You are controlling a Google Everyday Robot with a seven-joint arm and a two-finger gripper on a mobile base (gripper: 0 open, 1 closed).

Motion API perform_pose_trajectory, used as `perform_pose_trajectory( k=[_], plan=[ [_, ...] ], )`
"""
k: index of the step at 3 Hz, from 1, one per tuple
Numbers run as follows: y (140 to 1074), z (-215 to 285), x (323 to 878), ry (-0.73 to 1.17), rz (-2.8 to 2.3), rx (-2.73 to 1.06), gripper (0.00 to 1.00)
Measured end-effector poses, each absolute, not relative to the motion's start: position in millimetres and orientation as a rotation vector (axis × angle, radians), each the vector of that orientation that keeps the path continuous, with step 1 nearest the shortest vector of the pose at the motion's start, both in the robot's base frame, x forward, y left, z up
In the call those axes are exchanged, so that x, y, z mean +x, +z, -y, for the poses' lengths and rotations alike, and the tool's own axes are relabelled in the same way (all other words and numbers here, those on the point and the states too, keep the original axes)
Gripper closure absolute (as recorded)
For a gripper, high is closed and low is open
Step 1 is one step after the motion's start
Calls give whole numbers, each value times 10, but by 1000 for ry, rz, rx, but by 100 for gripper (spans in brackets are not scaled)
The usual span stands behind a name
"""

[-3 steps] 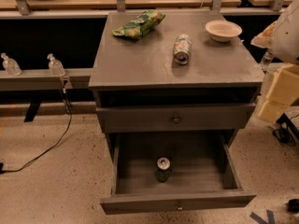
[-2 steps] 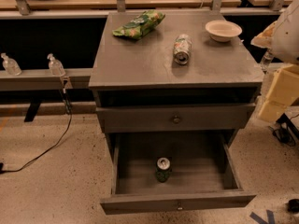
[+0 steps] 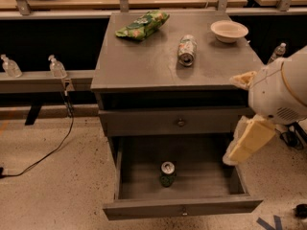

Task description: Pick green can from middle drawer and place on counter

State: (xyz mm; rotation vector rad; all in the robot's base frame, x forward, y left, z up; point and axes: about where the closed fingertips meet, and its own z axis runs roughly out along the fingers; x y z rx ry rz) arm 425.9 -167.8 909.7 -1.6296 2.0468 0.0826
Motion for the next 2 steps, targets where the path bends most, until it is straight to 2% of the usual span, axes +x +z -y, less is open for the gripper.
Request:
perform_pose_trajectory(
  k=[2],
  plan=[
    [9055,1661,4238,103,-2060,-1588,0]
  ],
)
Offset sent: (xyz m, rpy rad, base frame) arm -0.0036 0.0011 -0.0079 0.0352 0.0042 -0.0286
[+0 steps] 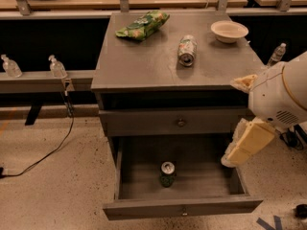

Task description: Pick green can from middle drawer and place on counter

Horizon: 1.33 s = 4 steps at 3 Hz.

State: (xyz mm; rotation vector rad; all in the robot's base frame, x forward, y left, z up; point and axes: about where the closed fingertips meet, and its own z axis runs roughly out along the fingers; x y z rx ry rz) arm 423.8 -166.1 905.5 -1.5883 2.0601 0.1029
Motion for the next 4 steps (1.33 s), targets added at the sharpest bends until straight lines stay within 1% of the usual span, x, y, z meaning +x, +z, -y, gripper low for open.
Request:
perform_pose_trajectory(
  k=[1,2,3,4],
  plan=[
    [8932,1662,4273,127,-2069,-1560,0],
    [8390,1483,4290,260,-2019,-1531,0],
    [7834,1061,4429,373,-1862,-1525,0],
    [7770,939,4673,302,-1745,-1534,0]
  ],
)
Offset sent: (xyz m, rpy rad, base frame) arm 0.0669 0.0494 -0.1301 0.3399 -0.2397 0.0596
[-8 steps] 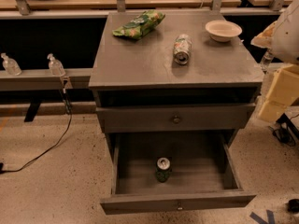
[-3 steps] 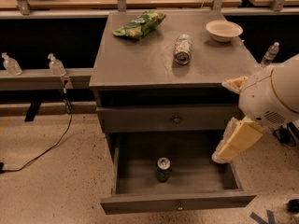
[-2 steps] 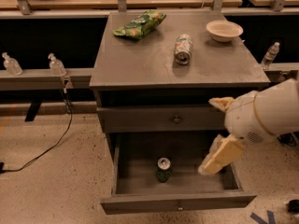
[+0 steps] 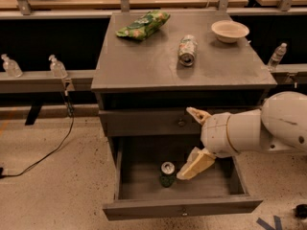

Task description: Pick green can from middle drawer and place on counter

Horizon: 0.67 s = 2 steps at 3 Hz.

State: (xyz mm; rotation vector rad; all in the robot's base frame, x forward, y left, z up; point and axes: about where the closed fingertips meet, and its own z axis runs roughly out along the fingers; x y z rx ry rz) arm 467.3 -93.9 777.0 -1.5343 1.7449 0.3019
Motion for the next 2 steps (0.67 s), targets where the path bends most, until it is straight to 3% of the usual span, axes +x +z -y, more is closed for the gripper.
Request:
perform_pose_trajectory(
  k=[2],
  plan=[
    [7616,851,4763,360,-1667,-1526,0]
  ],
)
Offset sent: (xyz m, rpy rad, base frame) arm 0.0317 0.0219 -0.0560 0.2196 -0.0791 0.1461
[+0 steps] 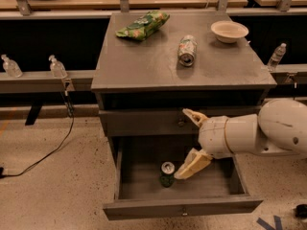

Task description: Pick green can from middle drawer and place on counter

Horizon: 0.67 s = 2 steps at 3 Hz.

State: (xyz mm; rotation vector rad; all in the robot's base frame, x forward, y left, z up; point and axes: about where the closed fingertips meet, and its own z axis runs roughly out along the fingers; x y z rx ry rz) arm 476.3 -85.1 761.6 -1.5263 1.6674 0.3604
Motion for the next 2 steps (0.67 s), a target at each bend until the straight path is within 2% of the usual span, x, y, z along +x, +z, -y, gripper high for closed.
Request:
perform_pose_trajectory(
  k=[1,2],
  plan=[
    [7256,693,4943,423,-1540,-1454,0],
    [6656,636,5175,409,-1464,-1418,0]
  ],
)
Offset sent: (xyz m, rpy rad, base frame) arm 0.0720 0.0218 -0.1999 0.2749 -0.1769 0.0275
